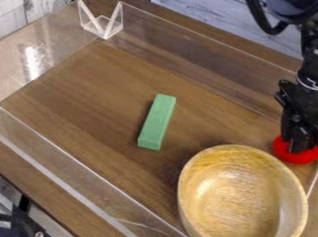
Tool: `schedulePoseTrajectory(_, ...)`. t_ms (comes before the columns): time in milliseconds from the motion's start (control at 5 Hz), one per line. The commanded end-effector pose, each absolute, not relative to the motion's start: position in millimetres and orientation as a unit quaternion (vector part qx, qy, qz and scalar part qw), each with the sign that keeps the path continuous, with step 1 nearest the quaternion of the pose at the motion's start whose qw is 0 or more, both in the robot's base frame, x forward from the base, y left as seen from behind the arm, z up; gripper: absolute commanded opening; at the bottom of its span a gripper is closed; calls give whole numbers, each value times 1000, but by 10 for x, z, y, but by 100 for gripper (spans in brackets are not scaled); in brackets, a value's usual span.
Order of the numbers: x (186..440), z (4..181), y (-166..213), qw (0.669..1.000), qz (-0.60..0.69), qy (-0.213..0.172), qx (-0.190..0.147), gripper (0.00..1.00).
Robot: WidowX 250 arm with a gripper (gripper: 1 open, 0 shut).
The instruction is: Move the red object to the left side of the table
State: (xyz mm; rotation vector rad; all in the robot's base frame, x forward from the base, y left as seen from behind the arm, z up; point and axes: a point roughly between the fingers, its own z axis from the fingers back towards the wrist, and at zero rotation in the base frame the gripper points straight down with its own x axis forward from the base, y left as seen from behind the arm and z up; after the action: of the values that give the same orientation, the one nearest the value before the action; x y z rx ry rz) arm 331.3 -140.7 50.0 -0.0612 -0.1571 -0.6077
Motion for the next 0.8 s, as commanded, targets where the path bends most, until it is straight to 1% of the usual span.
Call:
schedulePoseTrajectory(0,3395,1069,-1357,950,-283,-128,-18,0)
schedulePoseTrajectory(200,3323,1393,-1113,953,-262,-149,2,0)
schedulePoseTrajectory(400,3278,1543,-944,957,-247,-149,9,0)
schedulePoseTrajectory(600,3229,1595,-716,964,-217,-150,20,0)
